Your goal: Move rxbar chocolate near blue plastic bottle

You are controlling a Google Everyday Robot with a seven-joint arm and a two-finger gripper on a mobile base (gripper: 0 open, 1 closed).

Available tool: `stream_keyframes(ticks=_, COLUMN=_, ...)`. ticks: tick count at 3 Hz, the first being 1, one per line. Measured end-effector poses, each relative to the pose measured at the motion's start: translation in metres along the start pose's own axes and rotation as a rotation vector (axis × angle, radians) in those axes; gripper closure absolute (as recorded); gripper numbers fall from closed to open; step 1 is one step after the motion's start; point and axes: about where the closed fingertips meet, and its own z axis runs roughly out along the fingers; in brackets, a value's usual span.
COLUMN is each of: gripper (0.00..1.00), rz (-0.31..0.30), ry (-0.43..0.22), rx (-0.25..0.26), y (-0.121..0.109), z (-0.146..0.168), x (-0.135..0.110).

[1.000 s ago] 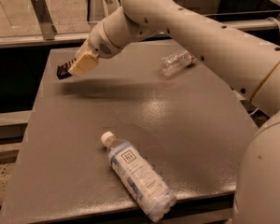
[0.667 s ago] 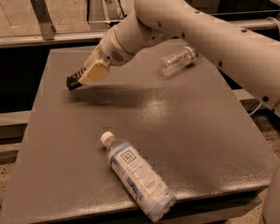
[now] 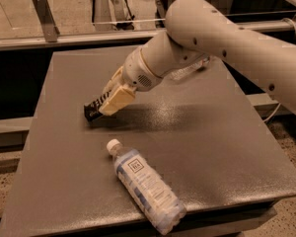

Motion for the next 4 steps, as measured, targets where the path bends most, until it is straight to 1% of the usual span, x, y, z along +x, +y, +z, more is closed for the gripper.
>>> stream_keyframes(ticks=1, gripper=1.00, rz=0.013, ry=0.008, rx=-0.046, y=0.027, z=-0.006, x=0.016)
stream_keyframes(ticks=2, gripper=1.00, rz=0.024, ry=0.026, rx=-0.071, y=0.047, z=-0.018, x=0.027)
stream_keyframes(ticks=3, gripper=1.00, rz=0.030, ry=0.044, rx=-0.077, y=0.057, z=-0.032, x=0.040)
stream_keyframes(ticks=4, gripper=1.00, rz=0.035, ry=0.053, rx=-0.078, y=0.058, z=-0.039, x=0.052)
